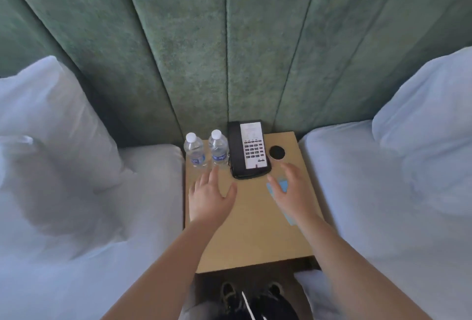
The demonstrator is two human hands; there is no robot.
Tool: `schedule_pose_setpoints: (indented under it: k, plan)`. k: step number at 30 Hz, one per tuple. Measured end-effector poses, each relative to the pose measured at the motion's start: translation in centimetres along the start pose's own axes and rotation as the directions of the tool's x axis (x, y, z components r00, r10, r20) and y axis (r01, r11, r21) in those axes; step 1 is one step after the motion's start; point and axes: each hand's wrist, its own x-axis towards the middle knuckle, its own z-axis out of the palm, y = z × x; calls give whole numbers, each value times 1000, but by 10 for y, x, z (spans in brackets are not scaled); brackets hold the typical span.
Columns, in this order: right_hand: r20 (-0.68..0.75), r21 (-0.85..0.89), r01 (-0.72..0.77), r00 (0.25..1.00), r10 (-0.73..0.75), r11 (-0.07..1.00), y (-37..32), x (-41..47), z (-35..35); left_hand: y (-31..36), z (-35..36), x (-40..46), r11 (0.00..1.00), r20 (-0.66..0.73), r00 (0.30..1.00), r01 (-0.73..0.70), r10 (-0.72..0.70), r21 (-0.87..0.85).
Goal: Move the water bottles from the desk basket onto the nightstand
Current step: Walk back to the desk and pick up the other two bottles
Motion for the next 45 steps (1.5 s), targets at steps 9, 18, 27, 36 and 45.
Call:
schedule_pose_setpoints:
  k: [9, 18, 27, 36, 45]
  plan:
    - [-205, -39, -284, 941, 271, 958, 73, -89, -78, 84, 64, -53, 950, 234, 925, -313, 300, 21]
    - [-447, 92, -548, 724, 526, 831, 172, -261, -154, 184, 138, -174, 797, 448, 708, -604, 546, -17]
    - [-554, 333, -796, 268, 788, 505, 251, -535, -195, 267, 202, -408, 455, 652, 220, -865, 726, -214]
    - [-530, 638, -746, -244, 812, 192, 244, -766, -183, 280, 234, -646, 39, 691, -326, -889, 645, -456]
    - [-336, 867, -492, -693, 638, -78, 182, -934, -137, 248, 220, -847, -266, 568, -725, -680, 390, -684]
